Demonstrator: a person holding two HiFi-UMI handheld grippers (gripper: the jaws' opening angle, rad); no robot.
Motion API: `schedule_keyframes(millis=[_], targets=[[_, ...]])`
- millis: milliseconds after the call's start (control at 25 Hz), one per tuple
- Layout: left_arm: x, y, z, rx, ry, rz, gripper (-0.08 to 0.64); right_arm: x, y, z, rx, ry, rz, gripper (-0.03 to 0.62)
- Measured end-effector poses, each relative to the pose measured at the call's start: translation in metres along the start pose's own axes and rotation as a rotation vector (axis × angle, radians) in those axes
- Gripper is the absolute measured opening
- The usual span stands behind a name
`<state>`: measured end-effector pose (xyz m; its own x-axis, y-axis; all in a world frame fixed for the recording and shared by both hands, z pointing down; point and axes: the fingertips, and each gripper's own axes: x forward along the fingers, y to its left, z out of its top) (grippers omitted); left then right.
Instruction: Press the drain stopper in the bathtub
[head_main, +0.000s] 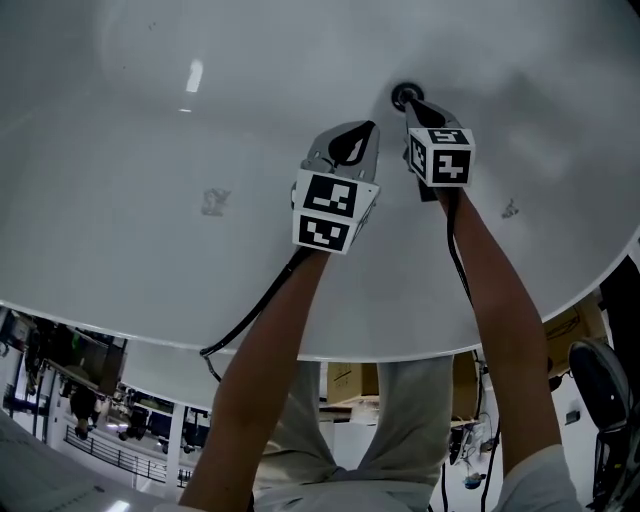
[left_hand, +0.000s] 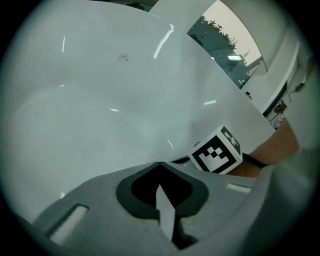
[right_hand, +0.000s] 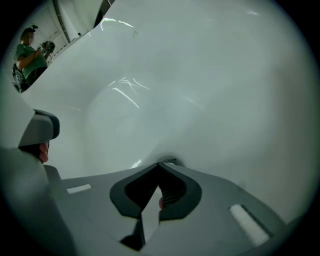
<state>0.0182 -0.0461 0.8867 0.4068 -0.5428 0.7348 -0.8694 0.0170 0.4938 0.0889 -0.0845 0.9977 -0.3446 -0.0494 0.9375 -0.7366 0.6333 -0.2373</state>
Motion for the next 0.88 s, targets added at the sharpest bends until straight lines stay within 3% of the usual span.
schedule_keyframes(millis=[720, 880], targets=[[0.040, 0.009, -0.022, 0.043, 0.076, -0.038, 0.003, 0.046, -0.017, -0.019, -0.042, 0.145, -0.034, 0.008], [0.039, 0.002, -0.021, 0.058, 0.086, -0.048, 0.003, 0.046, -0.016, -0.018, -0.128, 0.183, -0.053, 0.008]])
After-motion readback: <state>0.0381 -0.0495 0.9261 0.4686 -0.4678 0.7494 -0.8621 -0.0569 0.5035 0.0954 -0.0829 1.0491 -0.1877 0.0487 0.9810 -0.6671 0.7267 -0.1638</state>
